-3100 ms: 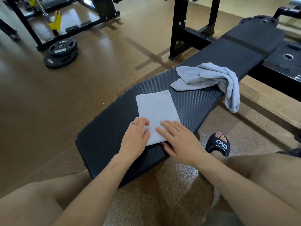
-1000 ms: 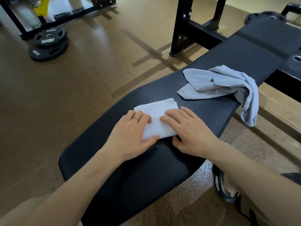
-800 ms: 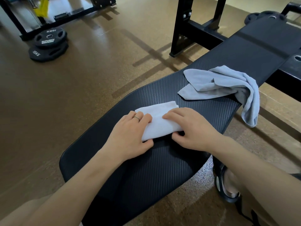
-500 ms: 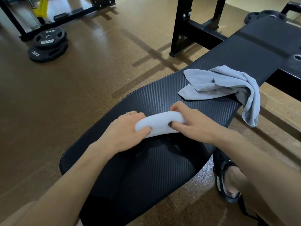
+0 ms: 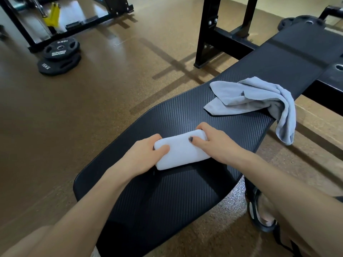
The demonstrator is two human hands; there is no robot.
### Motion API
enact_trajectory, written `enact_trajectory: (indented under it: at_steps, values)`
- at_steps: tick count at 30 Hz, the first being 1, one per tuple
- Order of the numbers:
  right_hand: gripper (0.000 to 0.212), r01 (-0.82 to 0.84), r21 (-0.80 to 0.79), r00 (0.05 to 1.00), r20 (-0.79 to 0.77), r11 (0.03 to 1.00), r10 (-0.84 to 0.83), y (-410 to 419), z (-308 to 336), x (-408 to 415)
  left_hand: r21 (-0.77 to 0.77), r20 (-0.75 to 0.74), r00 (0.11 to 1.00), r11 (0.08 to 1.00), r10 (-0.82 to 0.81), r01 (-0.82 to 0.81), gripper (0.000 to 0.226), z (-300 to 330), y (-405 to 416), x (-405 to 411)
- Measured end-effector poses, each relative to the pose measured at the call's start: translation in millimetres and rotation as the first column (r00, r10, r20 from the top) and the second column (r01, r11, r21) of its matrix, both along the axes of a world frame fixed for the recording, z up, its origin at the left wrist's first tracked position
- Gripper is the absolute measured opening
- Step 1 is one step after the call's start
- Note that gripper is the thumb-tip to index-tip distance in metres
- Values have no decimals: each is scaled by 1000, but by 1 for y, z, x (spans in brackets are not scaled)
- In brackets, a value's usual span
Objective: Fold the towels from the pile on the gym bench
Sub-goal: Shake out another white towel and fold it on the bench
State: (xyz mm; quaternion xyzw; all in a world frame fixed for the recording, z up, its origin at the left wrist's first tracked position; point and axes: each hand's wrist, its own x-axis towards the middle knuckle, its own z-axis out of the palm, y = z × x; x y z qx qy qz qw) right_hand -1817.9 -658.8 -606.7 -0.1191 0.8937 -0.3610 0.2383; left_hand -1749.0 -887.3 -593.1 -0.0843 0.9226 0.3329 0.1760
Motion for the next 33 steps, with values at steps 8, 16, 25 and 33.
enact_trajectory:
  at_steps: [8,16,25,33]
  values:
    - [22,33,35,999,15,999,-33,9,3,63,-161,-81,991,983,-103,89,18,3,22,50]
    - [19,13,-73,998,-67,997,-18,27,9,122,-289,19,945,903,-327,318,30,25,51,97]
    - [21,-7,-76,997,-76,997,1,35,8,130,-135,241,940,951,-241,278,26,27,65,90]
    - [36,-60,11,998,-29,998,60,55,39,126,-186,24,958,940,-287,286,27,44,68,91]
